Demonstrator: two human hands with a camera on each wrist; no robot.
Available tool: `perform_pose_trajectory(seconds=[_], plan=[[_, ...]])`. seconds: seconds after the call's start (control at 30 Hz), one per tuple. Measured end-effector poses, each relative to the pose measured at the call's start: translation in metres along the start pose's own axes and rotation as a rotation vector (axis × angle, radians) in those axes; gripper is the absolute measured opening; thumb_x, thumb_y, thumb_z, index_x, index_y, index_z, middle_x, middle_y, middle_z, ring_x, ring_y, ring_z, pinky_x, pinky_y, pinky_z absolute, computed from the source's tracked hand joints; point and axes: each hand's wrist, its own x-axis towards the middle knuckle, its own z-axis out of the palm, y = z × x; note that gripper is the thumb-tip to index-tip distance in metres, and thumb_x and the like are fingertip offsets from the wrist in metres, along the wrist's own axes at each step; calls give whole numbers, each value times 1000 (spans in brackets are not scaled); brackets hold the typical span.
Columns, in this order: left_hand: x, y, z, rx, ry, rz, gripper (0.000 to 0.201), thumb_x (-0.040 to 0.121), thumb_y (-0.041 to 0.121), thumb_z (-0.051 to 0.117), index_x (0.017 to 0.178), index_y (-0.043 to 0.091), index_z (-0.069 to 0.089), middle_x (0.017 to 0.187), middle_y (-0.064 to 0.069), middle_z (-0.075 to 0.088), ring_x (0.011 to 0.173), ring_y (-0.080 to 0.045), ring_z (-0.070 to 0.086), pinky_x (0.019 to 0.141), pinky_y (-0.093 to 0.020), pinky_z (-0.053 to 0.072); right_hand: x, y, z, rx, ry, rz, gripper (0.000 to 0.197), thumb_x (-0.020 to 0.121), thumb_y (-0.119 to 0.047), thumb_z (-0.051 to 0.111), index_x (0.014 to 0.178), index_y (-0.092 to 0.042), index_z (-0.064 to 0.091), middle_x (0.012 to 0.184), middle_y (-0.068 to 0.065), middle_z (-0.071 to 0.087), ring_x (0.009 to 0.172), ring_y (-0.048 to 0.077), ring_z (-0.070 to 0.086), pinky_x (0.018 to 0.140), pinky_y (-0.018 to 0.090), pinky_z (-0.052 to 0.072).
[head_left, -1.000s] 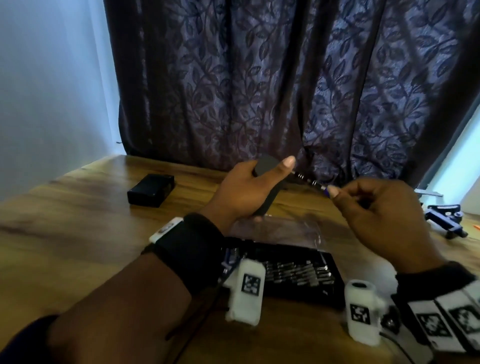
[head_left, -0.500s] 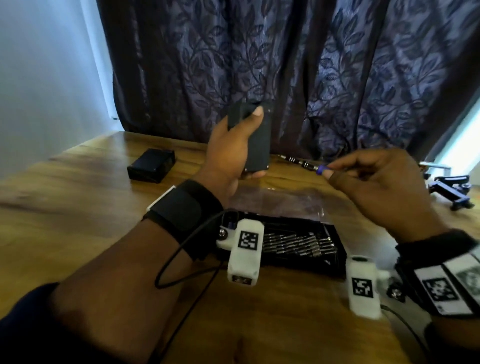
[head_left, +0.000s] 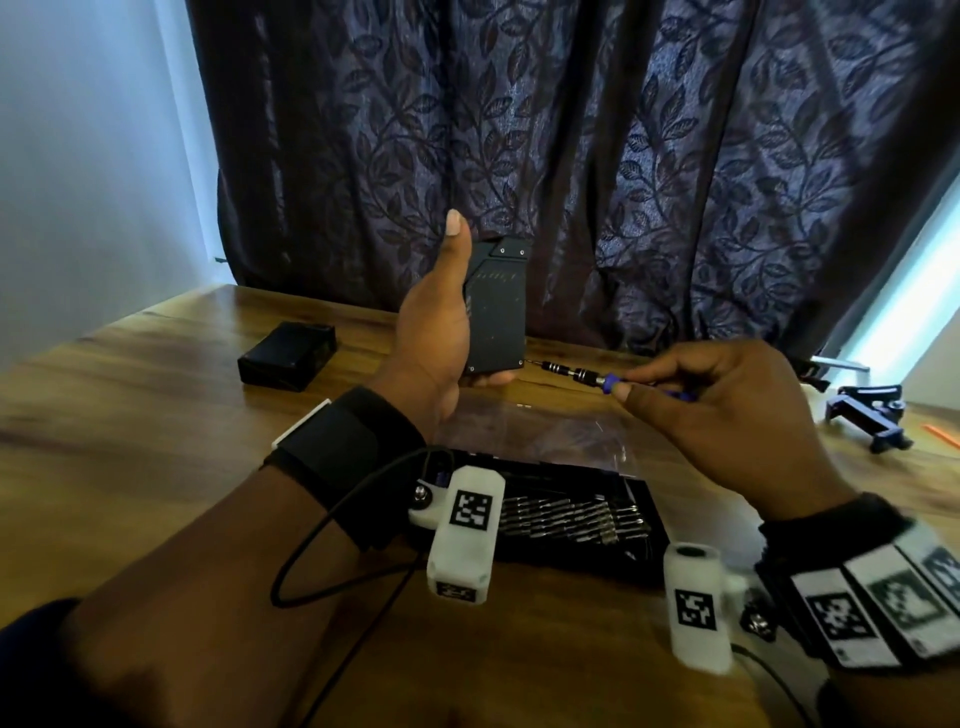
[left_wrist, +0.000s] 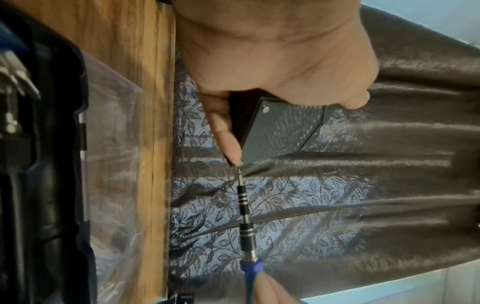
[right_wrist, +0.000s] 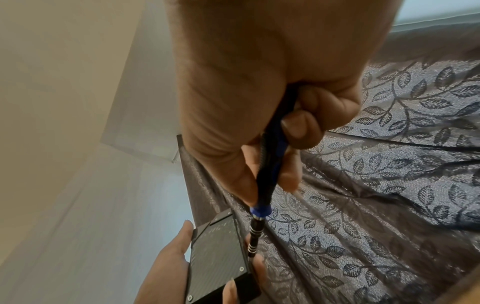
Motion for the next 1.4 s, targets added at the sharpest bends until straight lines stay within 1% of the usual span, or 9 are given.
perform_pose_trajectory(seconds=[0.33, 0.5, 0.63, 0.73, 0.9, 1.07, 1.23, 1.33, 1.4], plan=[[-3, 1, 1, 5, 32, -24, 87, 86, 88, 38, 117, 16, 74, 105, -12, 79, 90, -34, 78, 54, -38, 57, -1, -4, 0, 61, -22, 22, 8, 77, -26, 88, 78, -29, 81, 67, -14, 73, 61, 11, 67, 54, 9, 46], [-4, 0, 1, -4, 34, -33, 89, 85, 89, 38, 118, 14, 73, 106, -15, 78, 90, -36, 77, 53, -37, 56, -1, -4, 0, 41, -26, 23, 8, 78, -28, 87, 78, -32, 80, 68, -15, 73, 62, 12, 68, 58, 26, 54], [-7, 1, 5, 25, 49, -27, 84, 88, 85, 40, 115, 13, 73, 103, -17, 78, 85, -34, 77, 54, -43, 60, -2, -9, -3, -49, -28, -7, 7, 78, -33, 86, 78, -35, 79, 68, -15, 72, 63, 9, 67, 57, 30, 55], [-11, 1, 13, 107, 70, -7, 72, 90, 82, 42, 108, 19, 71, 103, -17, 76, 89, -37, 77, 61, -55, 64, -3, -17, -6, -196, -46, -82, 12, 74, -34, 86, 80, -32, 76, 69, -16, 68, 64, 5, 64, 58, 26, 54], [-9, -3, 20, 128, 89, -19, 75, 86, 84, 49, 112, 16, 68, 113, -26, 69, 98, -45, 72, 56, -44, 59, -1, -20, -9, -365, -98, -102, 23, 68, -30, 88, 73, -29, 66, 68, -16, 63, 64, 0, 58, 60, 11, 40], [-10, -1, 19, 118, 79, -11, 72, 87, 83, 47, 113, 20, 68, 112, -23, 70, 97, -42, 74, 57, -41, 59, -3, -16, -8, -323, -65, -123, 27, 80, -51, 71, 69, -27, 72, 56, -13, 63, 50, 3, 58, 54, 23, 48], [-11, 1, 19, 110, 58, -12, 70, 88, 81, 48, 115, 19, 68, 116, -29, 64, 103, -47, 70, 55, -39, 58, -1, -13, -7, -360, -92, -120, 42, 90, -52, 61, 53, -32, 58, 43, -9, 50, 41, 6, 49, 44, 23, 35], [-10, 1, 18, 98, 53, -6, 70, 87, 82, 49, 115, 22, 68, 116, -25, 68, 97, -44, 73, 56, -41, 58, -1, -13, -9, -260, -70, -102, 18, 78, -44, 78, 73, -30, 66, 60, -15, 60, 58, 2, 59, 54, 16, 45], [-10, 1, 18, 88, 53, -7, 70, 86, 83, 49, 116, 23, 68, 118, -24, 67, 98, -44, 73, 56, -42, 58, -1, -11, -10, -243, -68, -120, 23, 72, -35, 86, 74, -28, 64, 64, -17, 60, 68, 0, 61, 56, 8, 42]])
